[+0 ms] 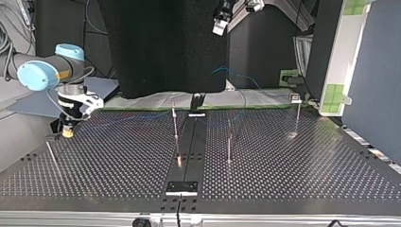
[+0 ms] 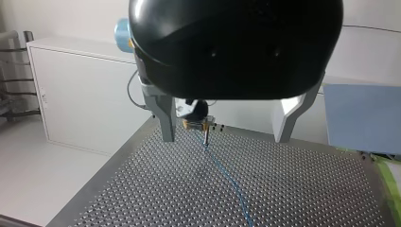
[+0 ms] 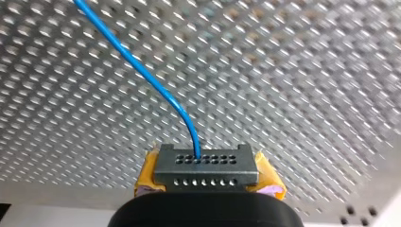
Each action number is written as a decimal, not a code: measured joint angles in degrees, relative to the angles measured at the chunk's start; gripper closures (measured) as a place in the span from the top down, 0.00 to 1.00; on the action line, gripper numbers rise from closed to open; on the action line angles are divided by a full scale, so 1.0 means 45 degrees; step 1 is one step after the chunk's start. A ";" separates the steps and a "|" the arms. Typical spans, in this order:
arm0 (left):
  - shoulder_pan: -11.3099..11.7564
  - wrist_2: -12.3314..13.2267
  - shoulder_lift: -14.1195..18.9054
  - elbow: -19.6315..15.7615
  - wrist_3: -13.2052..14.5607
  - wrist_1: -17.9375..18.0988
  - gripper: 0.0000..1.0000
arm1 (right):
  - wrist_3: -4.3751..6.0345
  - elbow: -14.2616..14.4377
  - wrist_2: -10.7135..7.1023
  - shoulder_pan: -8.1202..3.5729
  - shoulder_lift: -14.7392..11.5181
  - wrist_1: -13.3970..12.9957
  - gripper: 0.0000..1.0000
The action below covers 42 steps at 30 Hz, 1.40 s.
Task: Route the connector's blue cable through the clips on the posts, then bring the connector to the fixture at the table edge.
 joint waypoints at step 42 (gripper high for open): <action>0.0262 0.0266 0.0009 0.0017 0.0031 -0.0296 1.00 | -0.0907 0.0727 -0.2100 -0.2326 -0.0815 -0.0520 0.00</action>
